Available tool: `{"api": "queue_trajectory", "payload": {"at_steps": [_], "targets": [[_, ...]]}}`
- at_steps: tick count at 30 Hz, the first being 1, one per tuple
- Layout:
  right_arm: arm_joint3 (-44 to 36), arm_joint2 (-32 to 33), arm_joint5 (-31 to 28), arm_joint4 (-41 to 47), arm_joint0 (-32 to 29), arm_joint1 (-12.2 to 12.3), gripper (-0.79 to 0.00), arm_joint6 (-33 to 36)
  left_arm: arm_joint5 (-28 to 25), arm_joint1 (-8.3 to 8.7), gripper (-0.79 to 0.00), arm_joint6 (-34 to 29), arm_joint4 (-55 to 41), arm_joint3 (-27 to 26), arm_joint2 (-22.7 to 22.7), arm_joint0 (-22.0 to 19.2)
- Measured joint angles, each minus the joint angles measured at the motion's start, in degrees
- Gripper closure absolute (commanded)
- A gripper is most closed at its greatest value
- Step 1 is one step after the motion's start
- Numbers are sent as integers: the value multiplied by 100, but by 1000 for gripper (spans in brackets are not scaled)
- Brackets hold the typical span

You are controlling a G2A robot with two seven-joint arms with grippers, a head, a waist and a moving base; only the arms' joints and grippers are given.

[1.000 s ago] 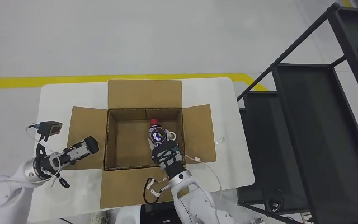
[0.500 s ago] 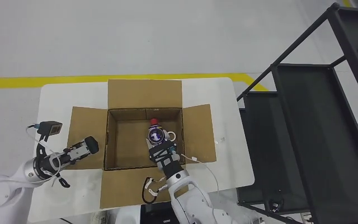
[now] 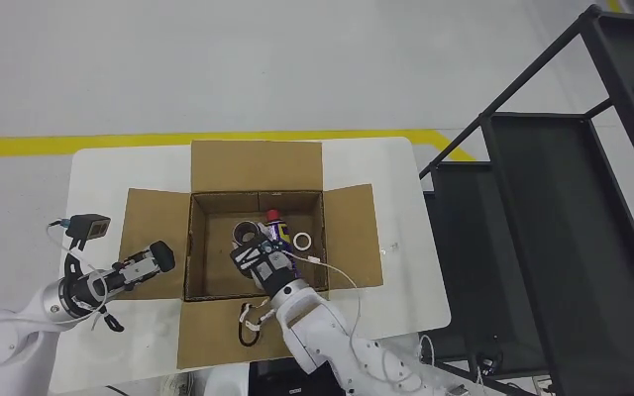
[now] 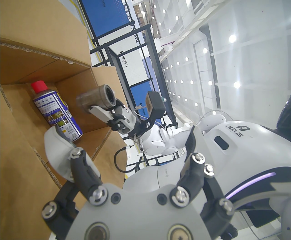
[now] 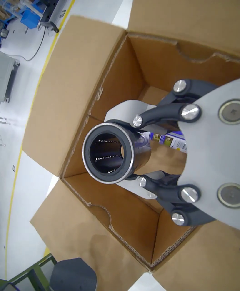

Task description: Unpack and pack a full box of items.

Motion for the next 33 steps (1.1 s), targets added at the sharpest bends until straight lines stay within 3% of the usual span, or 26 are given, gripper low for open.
{"api": "queue_trajectory", "payload": {"at_steps": [11,23,33], "targets": [[1987,-509,-452,884,1676,-608,0,718,0,0,-785,0,0,0,0,0],[2810,-689,-1252,790,2153,-806,0,1455,0,0,-785,0,0,0,0,0],[3292,-712,-1608,831,2442,-977,0,1262,0,0,-785,0,0,0,0,0]]}}
